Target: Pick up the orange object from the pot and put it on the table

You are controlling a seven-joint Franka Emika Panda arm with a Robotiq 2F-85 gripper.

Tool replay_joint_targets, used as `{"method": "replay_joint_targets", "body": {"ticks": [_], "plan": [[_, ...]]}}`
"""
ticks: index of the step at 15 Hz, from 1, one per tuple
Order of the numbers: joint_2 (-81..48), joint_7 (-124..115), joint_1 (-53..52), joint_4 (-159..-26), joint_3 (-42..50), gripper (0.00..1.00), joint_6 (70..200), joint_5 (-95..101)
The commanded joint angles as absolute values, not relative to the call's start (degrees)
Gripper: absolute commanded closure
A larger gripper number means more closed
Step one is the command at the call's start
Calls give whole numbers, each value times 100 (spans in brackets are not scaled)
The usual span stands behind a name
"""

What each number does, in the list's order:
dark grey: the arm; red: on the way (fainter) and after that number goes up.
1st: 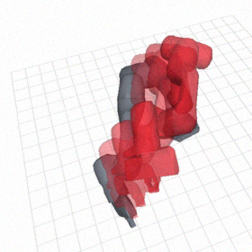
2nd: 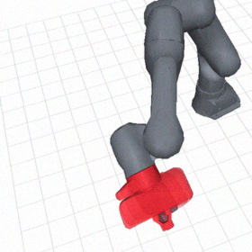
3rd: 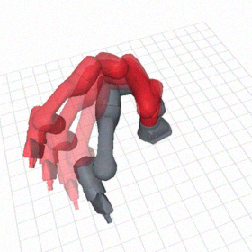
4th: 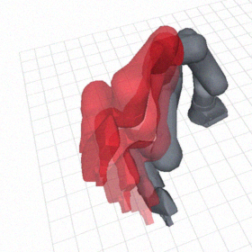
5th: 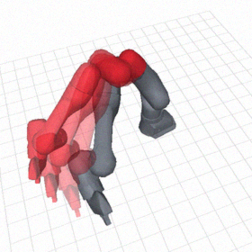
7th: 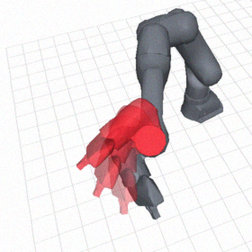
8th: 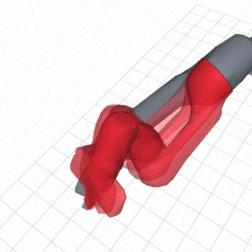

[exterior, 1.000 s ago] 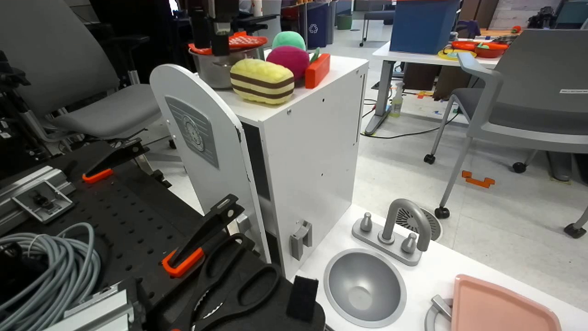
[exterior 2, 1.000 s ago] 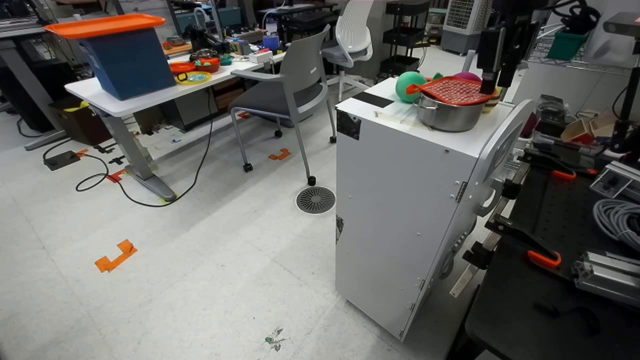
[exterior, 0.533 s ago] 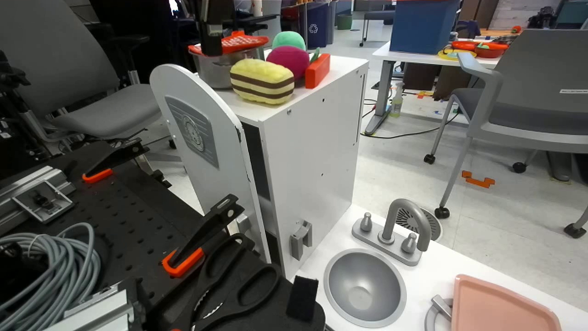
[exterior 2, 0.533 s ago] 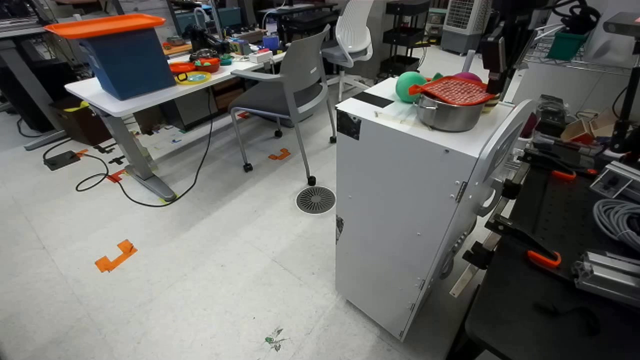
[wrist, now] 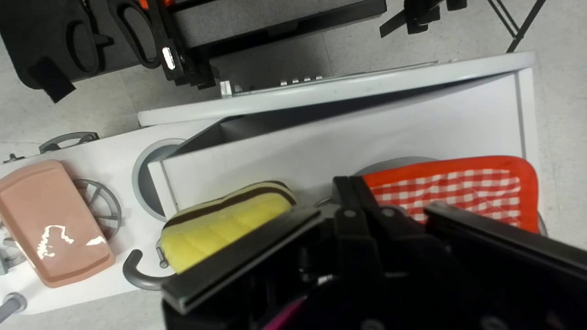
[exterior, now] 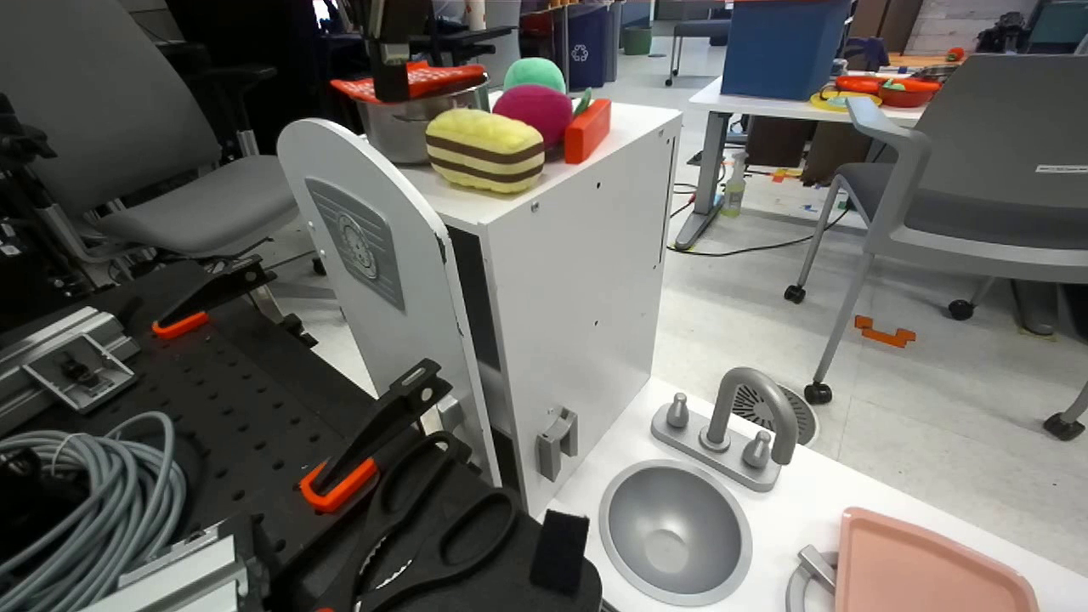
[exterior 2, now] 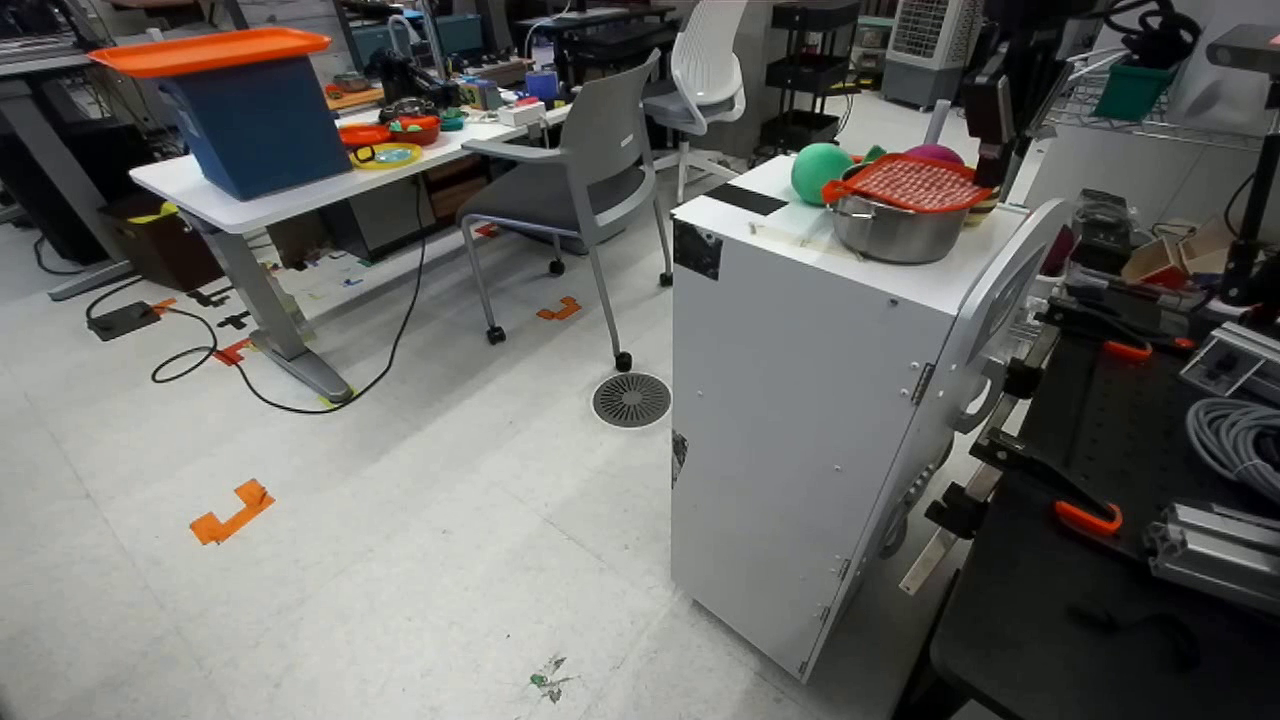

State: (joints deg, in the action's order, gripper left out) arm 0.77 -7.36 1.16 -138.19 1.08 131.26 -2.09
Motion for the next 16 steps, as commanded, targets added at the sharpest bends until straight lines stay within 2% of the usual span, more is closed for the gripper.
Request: {"method": "replay_joint_targets", "body": {"ticks": [1, 16], "plan": [[170, -768, 135, -13698, 127, 100, 12960, -231], [719, -1407, 384, -13571, 221, 100, 12994, 515]]}}
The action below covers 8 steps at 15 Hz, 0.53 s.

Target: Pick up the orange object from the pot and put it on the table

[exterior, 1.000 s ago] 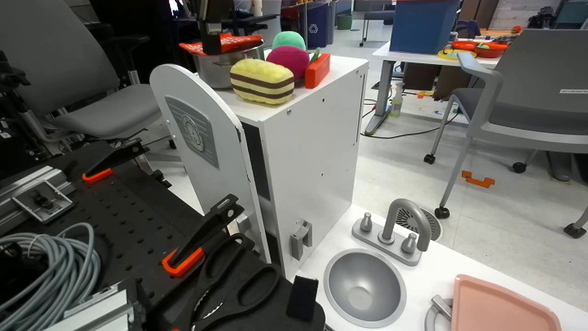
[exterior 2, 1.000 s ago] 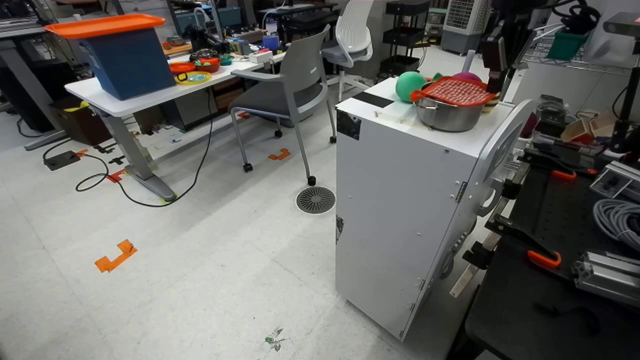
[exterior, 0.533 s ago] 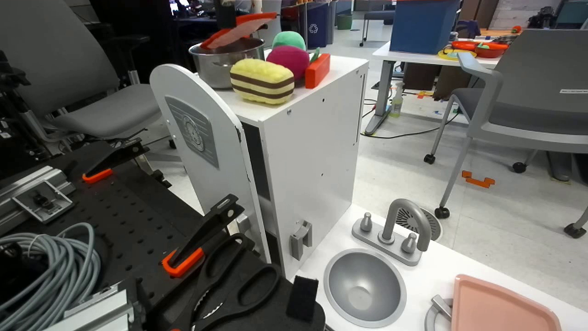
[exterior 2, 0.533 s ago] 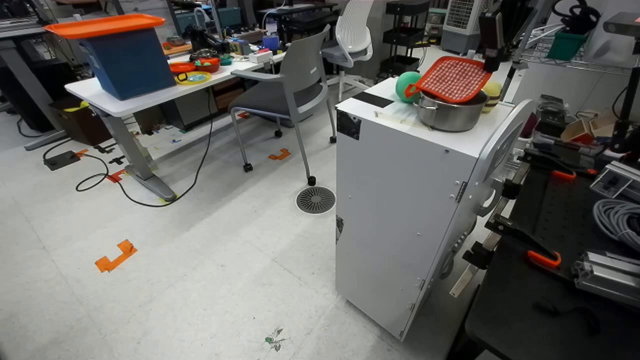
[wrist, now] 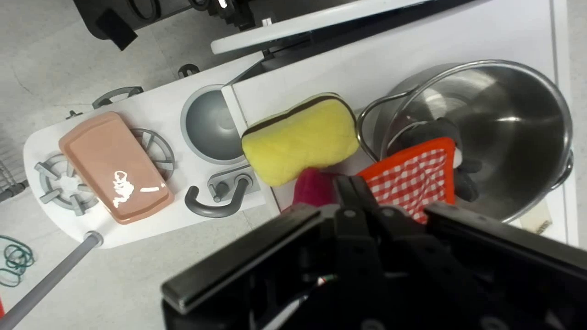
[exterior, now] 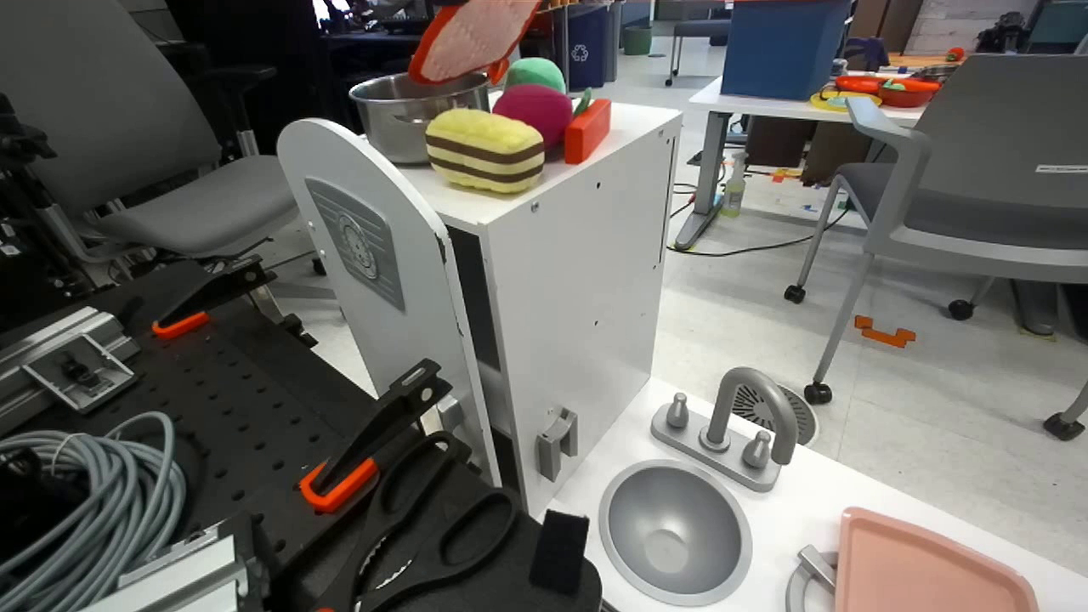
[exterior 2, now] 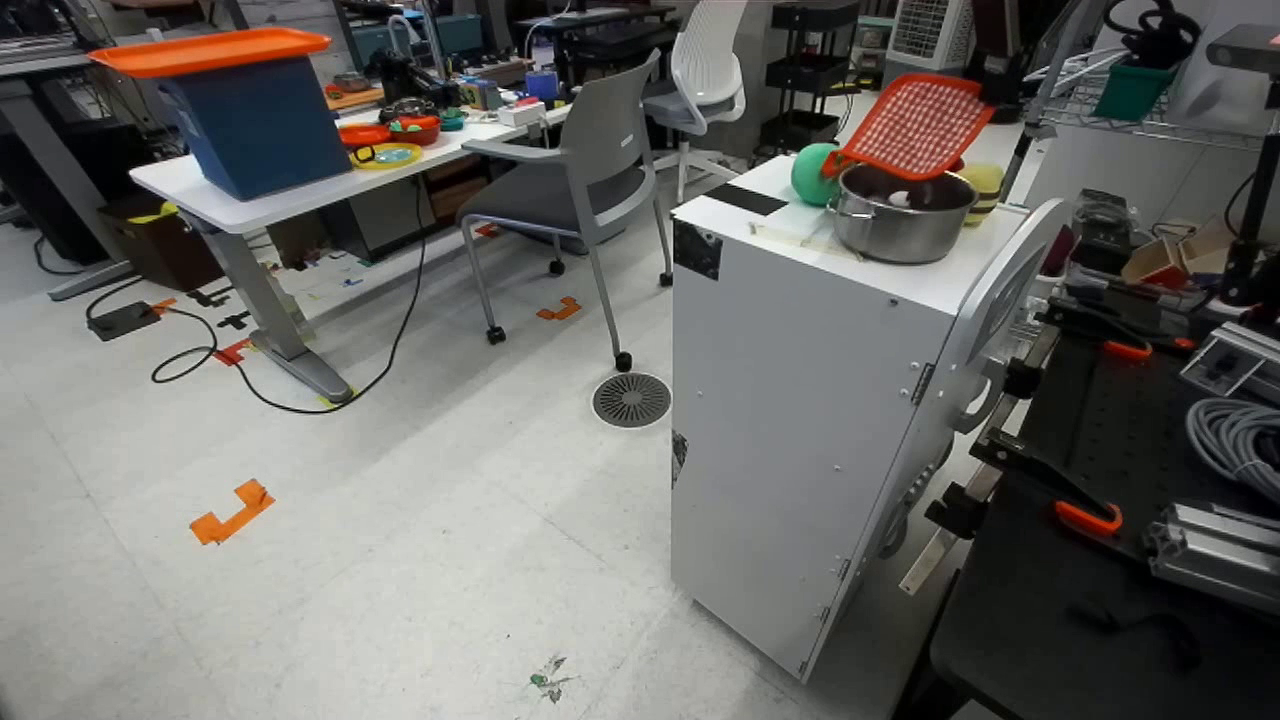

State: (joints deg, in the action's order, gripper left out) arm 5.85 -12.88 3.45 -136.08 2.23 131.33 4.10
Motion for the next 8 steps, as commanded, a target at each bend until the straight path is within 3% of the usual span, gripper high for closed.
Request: {"method": "replay_joint_targets", "body": {"ticks": [1, 8], "plan": [[737, -1405, 386, -13572, 223, 100, 12996, 506], [882, -1379, 395, -13574, 224, 100, 13020, 440]]}}
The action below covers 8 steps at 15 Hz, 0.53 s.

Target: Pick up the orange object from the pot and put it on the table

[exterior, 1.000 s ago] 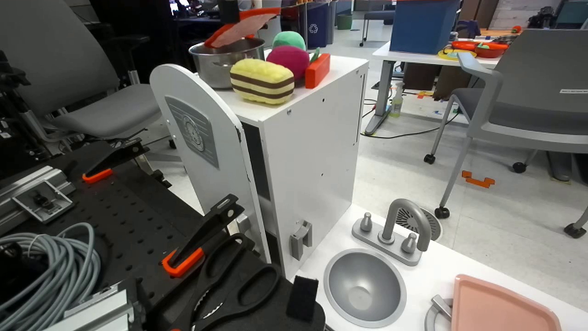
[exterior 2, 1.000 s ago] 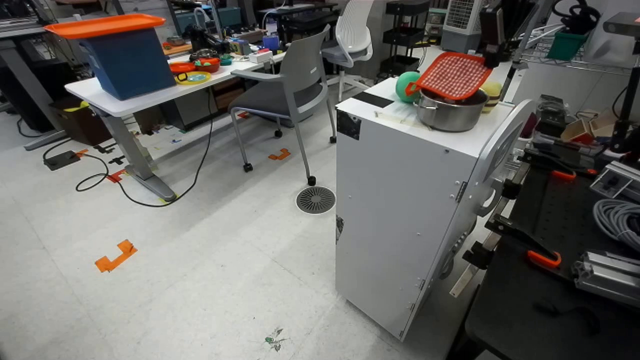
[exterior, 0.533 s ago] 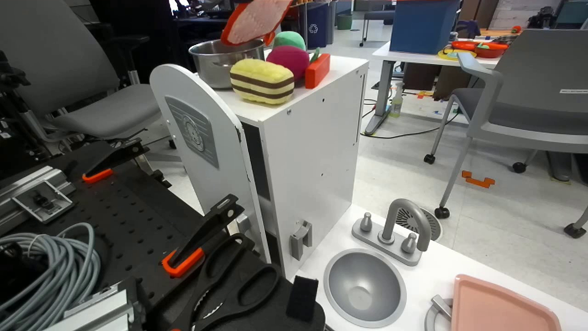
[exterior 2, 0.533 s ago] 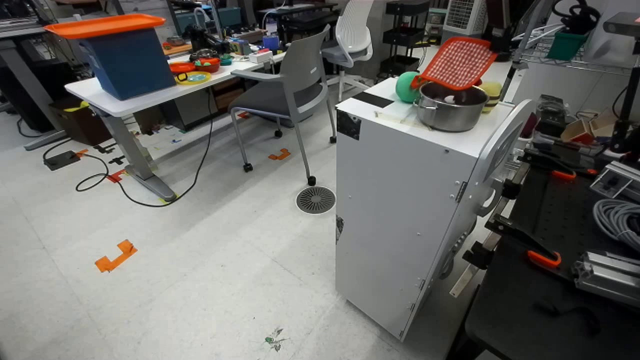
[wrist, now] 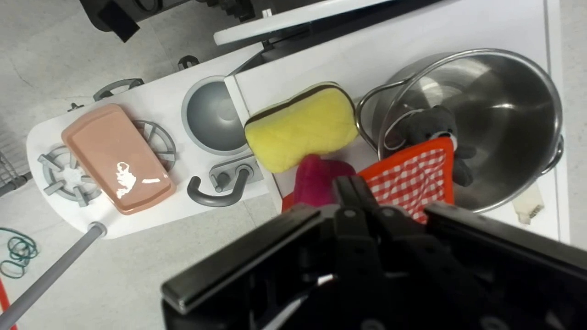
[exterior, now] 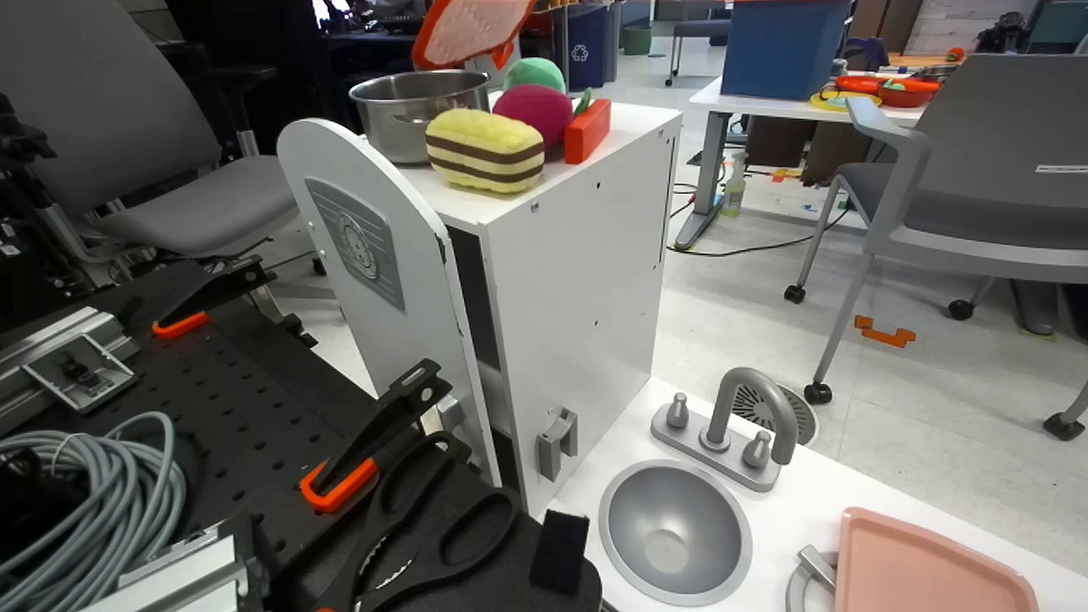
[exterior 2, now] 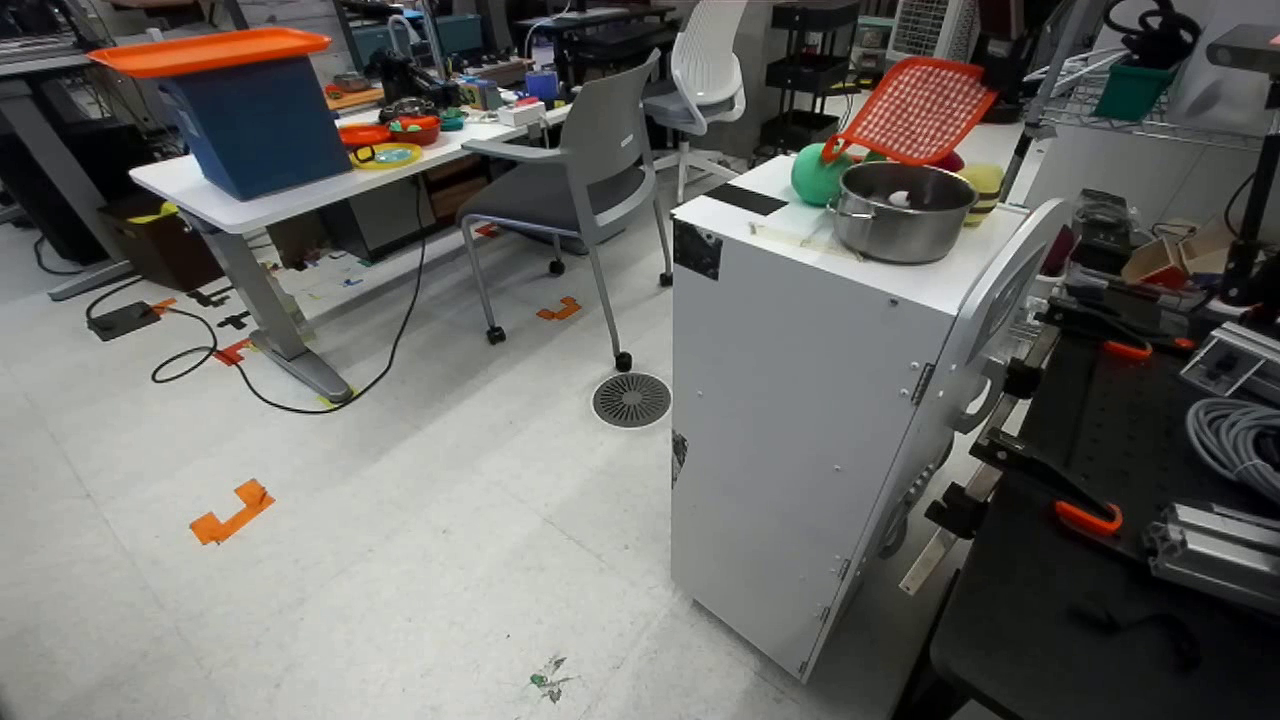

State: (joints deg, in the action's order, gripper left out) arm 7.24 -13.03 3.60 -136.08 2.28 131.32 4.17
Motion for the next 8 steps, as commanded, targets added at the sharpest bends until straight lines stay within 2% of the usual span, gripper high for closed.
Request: {"method": "replay_joint_targets", "body": {"ticks": [1, 8], "plan": [[901, -1417, 408, -13567, 229, 100, 13053, 449], [892, -1700, 582, -13420, 316, 100, 13081, 456]]}}
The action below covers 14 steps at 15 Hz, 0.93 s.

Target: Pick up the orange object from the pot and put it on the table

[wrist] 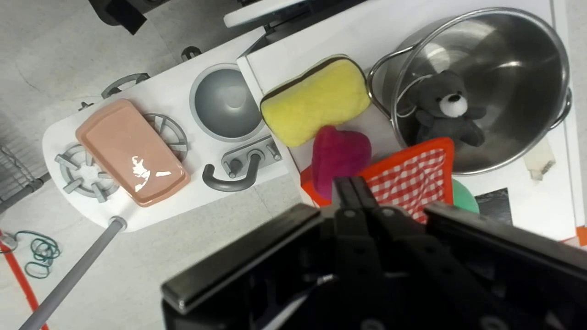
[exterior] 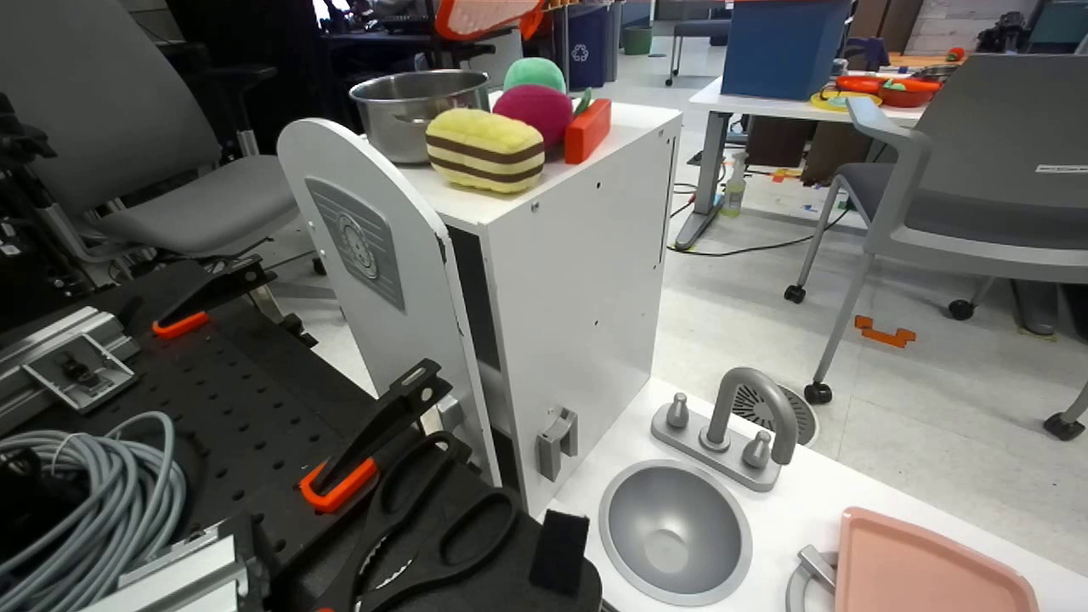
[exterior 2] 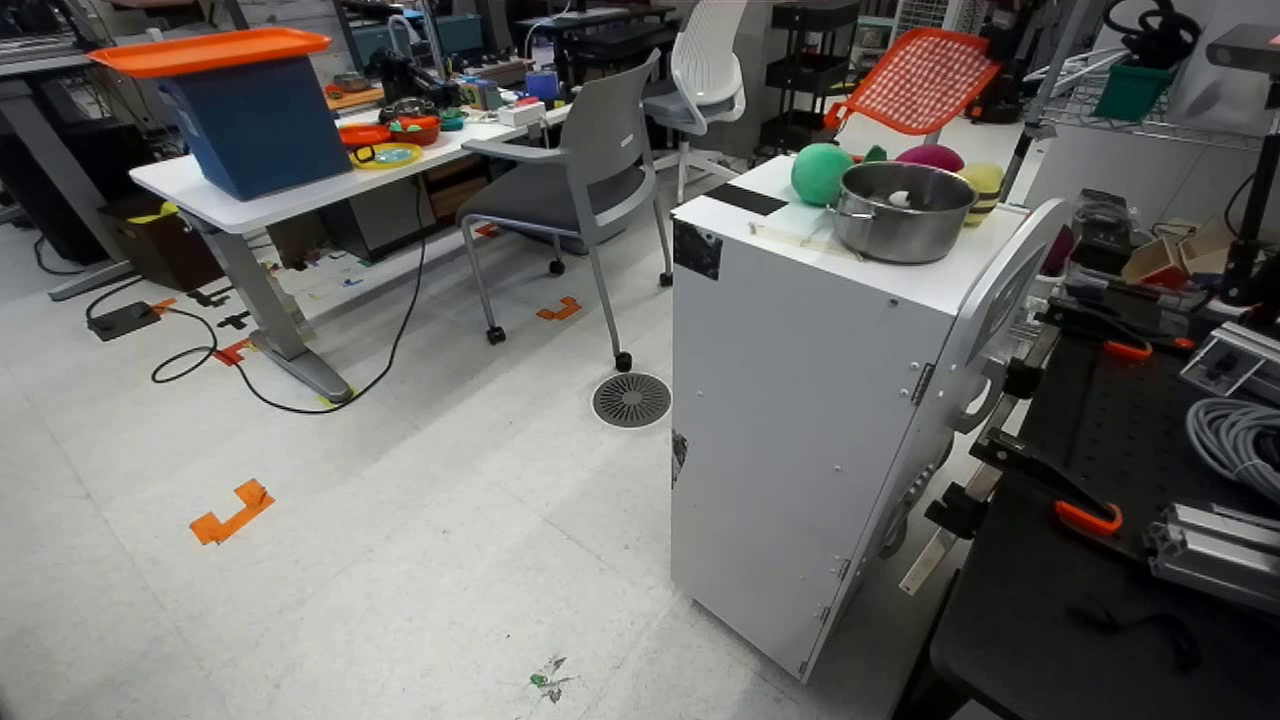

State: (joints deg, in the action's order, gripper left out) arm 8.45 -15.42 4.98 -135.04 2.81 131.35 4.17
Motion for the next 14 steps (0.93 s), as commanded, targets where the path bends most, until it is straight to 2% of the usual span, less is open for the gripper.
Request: {"method": "replay_joint_targets", "body": {"ticks": [1, 14], "plan": [[872, -1736, 603, -13416, 318, 100, 13085, 487], [783, -1579, 630, -13447, 383, 100, 13289, 191]]}}
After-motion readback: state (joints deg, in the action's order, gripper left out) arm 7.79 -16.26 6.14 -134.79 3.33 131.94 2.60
